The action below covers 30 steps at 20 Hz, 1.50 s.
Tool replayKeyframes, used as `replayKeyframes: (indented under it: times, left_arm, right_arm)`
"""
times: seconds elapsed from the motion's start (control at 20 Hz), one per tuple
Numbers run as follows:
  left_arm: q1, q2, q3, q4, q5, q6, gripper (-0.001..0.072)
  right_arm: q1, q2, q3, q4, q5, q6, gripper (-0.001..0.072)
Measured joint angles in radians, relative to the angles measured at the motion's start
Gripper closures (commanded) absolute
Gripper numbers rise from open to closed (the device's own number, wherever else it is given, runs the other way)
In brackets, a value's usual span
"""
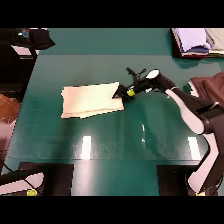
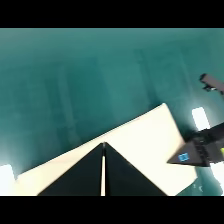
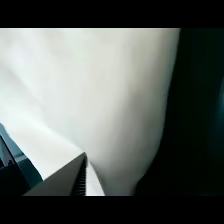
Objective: Fold the shirts.
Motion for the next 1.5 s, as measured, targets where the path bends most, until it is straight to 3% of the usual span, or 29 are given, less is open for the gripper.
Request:
replayKeyframes:
  times: [0.05,0.45,0.95,1.25,1.5]
  left_arm:
    - [-0.008,-0.001,0.0,0.0,0.001,0.002,0.0681]
    - [-0.043,-0.002,0.0,-0.018,-0.027,0.005,0.0682]
    - [-0.234,-0.002,0.0,-0.022,0.0,0.014,0.0681]
    - [-0.291,-0.002,0.0,-0.026,0.024,0.014,0.0681]
    - [-0.301,-0.003,0.0,-0.028,0.03,0.014,0.0681]
  right_arm:
    - [0.021,-0.015,0.032,-0.004,-0.013,0.0,0.07]
    - [-0.043,0.024,0.221,-0.058,-0.026,0.02,0.0701]
    - [-0.595,0.343,0.248,-0.417,0.117,0.152,0.0701]
    - [-0.91,0.411,0.251,-0.455,0.146,0.167,0.0701]
    - [-1.011,0.422,0.299,-0.46,0.127,0.168,0.0701]
